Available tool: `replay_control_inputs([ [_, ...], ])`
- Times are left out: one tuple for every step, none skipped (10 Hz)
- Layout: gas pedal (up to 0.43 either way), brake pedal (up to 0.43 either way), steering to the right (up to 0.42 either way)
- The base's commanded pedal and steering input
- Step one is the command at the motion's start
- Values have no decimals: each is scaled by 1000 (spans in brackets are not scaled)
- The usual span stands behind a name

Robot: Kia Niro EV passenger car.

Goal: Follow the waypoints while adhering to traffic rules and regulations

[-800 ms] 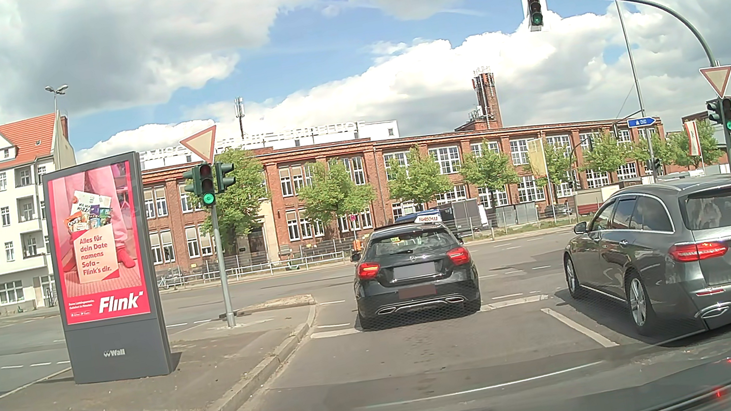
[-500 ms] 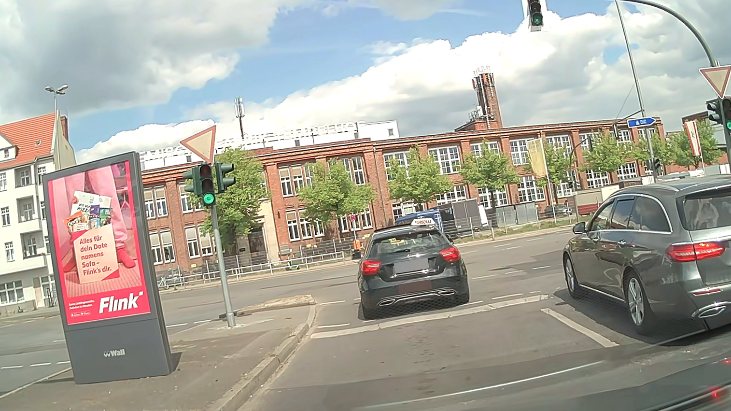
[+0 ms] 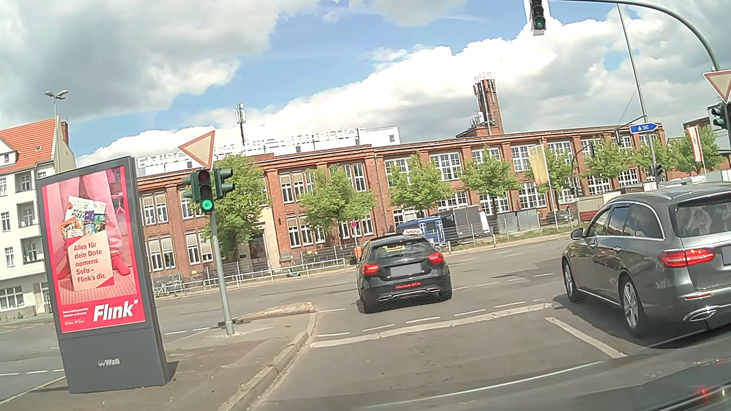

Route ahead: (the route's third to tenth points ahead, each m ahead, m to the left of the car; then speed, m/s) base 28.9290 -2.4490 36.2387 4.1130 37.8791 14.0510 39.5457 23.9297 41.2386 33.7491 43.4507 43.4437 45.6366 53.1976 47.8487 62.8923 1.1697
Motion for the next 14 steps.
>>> replay_control_inputs([
  [512, 24, -15],
  [520, 24, -12],
  [520, 18, -6],
  [520, 18, 0],
  [520, 24, 5],
  [520, 24, 6],
  [520, 24, 9],
  [512, 18, 11],
  [500, 24, 12],
  [480, 24, 12],
  [461, 24, 12],
  [441, 24, 12],
  [398, 24, 10],
  [378, 24, 10],
])
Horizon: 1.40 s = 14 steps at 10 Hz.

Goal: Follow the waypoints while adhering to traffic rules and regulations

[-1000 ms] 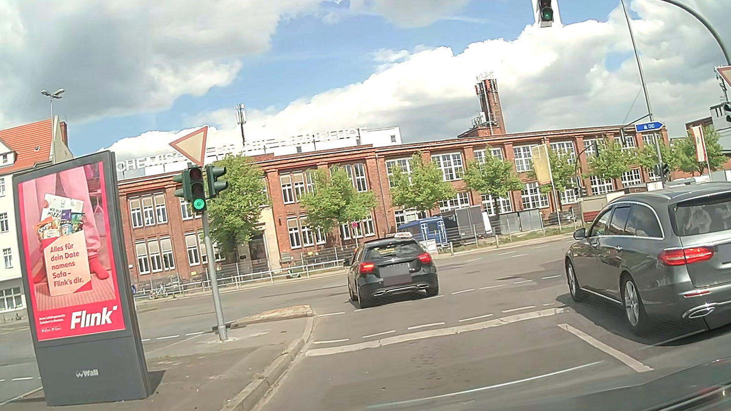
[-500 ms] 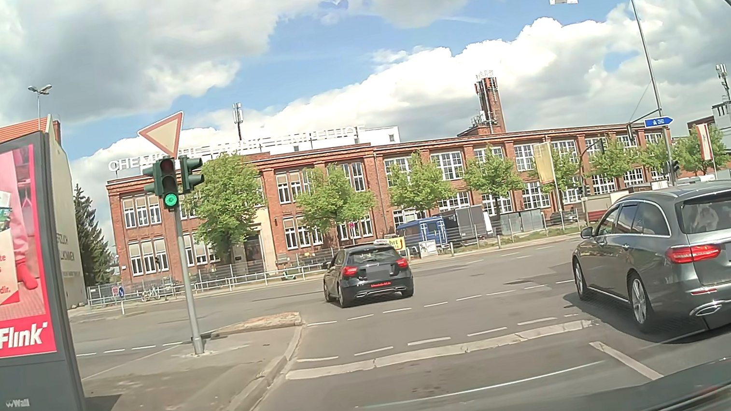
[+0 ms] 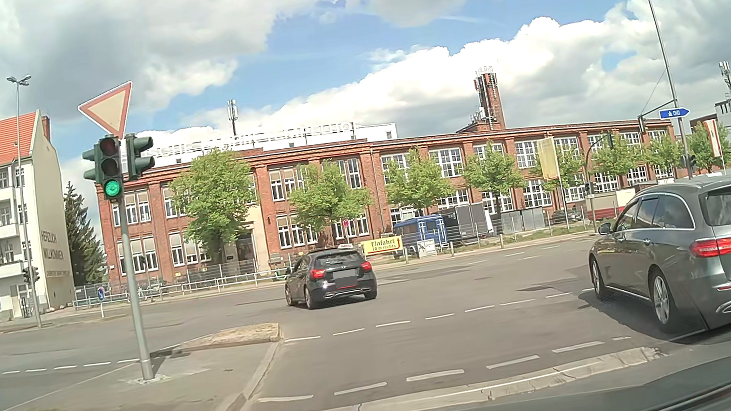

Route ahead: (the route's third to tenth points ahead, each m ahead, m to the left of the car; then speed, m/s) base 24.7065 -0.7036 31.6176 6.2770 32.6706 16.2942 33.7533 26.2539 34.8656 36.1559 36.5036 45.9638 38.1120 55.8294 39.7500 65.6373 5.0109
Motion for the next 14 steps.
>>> replay_control_inputs([
  [370, 24, 9],
  [358, 24, 7],
  [331, 24, 7],
  [311, 24, 4],
  [280, 24, -2],
  [248, 24, -11],
  [189, 18, -14],
  [177, 18, -13],
  [130, 18, -14],
  [169, 24, -19],
  [177, 18, -29],
  [177, 18, -42],
  [177, 18, -60],
  [189, 18, -74],
])
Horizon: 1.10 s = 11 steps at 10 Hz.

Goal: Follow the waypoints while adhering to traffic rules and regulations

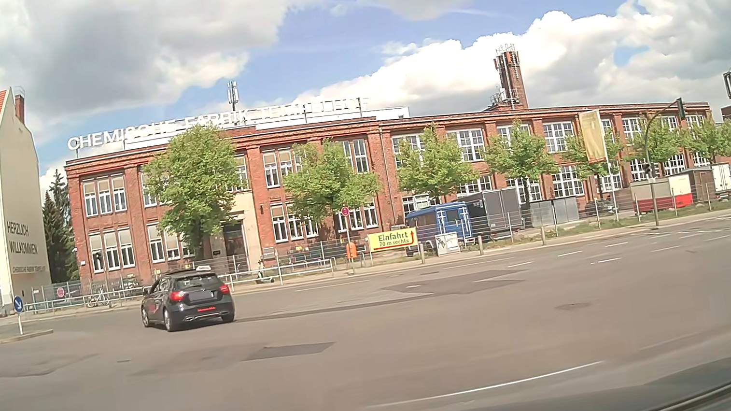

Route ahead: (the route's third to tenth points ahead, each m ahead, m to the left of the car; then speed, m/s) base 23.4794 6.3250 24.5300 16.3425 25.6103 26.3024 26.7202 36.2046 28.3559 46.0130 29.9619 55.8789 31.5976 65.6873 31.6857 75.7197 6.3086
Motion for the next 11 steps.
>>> replay_control_inputs([
  [157, 24, -91],
  [157, 24, -107],
  [169, 18, -113],
  [177, 18, -115],
  [169, 24, -123],
  [169, 18, -145],
  [177, 24, -164],
  [197, 24, -176],
  [197, 18, -180],
  [209, 24, -181],
  [220, 18, -186],
])
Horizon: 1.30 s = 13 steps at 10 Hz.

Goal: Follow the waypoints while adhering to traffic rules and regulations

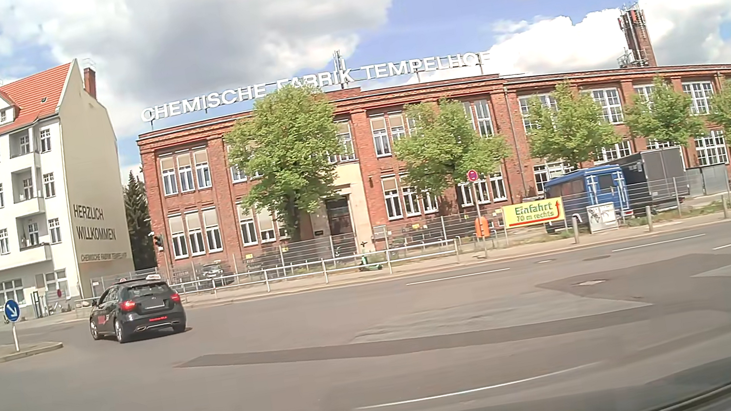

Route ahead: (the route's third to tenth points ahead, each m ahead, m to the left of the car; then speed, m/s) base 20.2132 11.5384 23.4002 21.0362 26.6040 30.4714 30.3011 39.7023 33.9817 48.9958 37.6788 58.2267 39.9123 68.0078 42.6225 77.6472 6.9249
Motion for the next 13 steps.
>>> replay_control_inputs([
  [220, 18, -190],
  [220, 24, -189],
  [220, 24, -194],
  [220, 24, -205],
  [220, 18, -209],
  [209, 24, -212],
  [248, 18, -215],
  [248, 24, -223],
  [248, 18, -229],
  [248, 18, -224],
  [248, 18, -213],
  [240, 18, -211],
  [240, 18, -215],
])
